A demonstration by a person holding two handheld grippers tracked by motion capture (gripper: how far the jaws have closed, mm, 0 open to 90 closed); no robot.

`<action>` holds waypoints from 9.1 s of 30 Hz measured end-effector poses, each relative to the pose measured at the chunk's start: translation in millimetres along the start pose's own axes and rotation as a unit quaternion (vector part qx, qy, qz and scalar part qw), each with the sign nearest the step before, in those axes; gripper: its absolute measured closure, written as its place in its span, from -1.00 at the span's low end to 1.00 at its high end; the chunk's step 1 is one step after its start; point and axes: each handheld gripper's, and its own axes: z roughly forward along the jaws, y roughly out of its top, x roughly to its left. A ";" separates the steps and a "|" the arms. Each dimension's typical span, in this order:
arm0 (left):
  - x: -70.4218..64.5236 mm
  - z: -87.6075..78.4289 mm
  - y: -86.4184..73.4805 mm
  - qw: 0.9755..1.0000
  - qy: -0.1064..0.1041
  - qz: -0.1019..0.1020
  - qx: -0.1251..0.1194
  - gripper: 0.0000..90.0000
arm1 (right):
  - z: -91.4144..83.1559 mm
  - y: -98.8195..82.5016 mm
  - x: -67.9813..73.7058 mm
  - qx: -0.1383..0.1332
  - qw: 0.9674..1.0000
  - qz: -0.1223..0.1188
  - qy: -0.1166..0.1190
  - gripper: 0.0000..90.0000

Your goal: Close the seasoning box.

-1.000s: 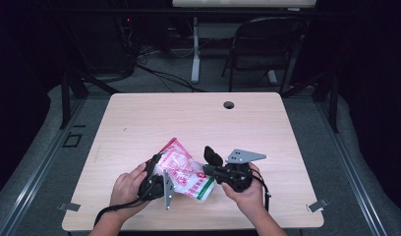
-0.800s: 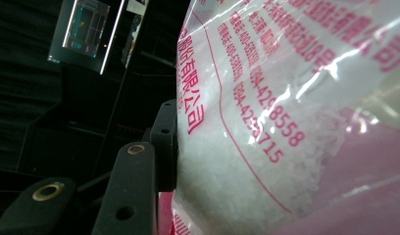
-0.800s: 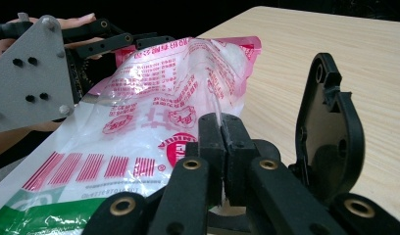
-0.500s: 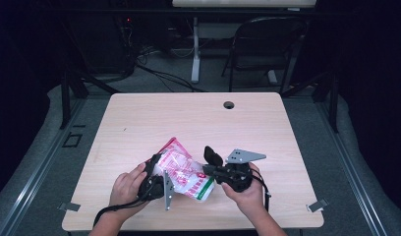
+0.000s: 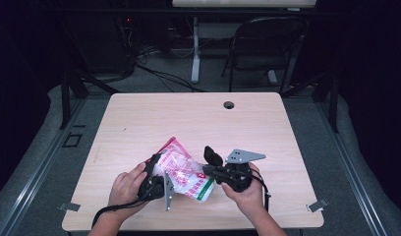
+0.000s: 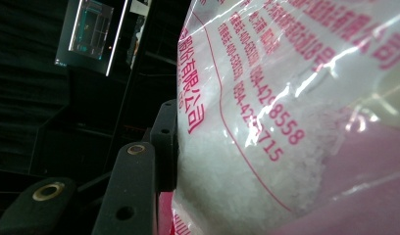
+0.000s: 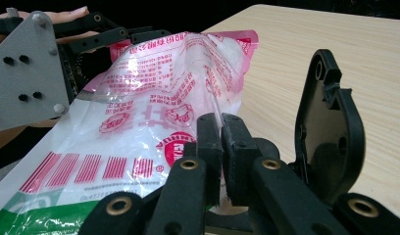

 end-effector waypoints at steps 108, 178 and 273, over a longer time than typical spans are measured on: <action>10.4 13.7 -0.3 1.000 -0.022 0.009 0.009 0.36 | -9.5 -4.4 34.7 0.015 0.989 -0.146 -0.023 0.78; -1.0 -2.9 13.6 0.993 0.071 0.087 -0.046 0.42 | -18.2 -20.0 10.5 0.006 0.999 -0.029 -0.045 1.00; 18.6 -7.9 25.5 0.979 0.068 0.187 -0.040 0.45 | -10.9 -28.6 7.3 -0.003 0.999 -0.013 -0.046 1.00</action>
